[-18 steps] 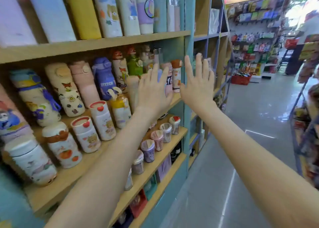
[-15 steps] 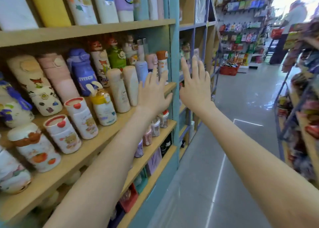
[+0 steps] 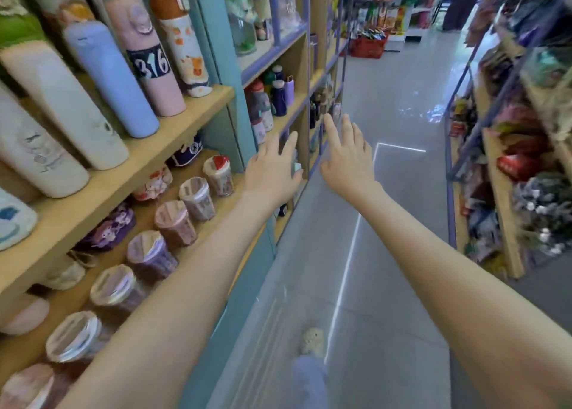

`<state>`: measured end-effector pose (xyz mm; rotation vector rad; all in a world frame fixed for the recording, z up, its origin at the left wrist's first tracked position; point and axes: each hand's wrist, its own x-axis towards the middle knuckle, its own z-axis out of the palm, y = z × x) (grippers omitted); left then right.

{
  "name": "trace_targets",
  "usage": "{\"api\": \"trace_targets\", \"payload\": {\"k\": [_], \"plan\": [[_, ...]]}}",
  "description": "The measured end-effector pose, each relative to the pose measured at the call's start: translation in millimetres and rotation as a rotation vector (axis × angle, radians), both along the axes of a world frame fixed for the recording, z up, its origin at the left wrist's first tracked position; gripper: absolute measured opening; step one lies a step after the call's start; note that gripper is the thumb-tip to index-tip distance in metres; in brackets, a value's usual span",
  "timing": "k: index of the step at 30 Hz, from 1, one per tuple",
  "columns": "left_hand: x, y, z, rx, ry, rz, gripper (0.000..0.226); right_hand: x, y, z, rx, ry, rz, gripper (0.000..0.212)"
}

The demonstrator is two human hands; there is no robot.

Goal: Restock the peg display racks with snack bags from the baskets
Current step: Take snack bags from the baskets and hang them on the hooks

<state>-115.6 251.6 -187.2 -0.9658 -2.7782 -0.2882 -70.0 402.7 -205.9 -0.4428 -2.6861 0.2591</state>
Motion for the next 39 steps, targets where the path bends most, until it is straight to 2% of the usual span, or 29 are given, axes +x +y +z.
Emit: {"api": "trace_targets", "payload": {"k": [7, 17, 25, 28, 39], "plan": [[-146, 142, -41, -0.073, -0.120, -0.050, 0.069, -140, 130, -52, -0.047, -0.128, -0.080, 0.076], [-333, 359, -49, -0.158, -0.237, -0.162, 0.070, -300, 334, -68, -0.161, -0.280, -0.176, 0.078], [-452, 553, -83, -0.184, -0.259, -0.160, 0.069, -428, 527, -89, -0.231, -0.311, -0.078, 0.062], [-494, 629, -99, -0.206, -0.330, -0.116, 0.071, -479, 599, -105, -0.237, -0.351, -0.035, 0.063], [-697, 870, -103, -0.203, -0.369, -0.067, 0.068, -685, 842, -119, -0.249, -0.450, -0.020, 0.064]]}}
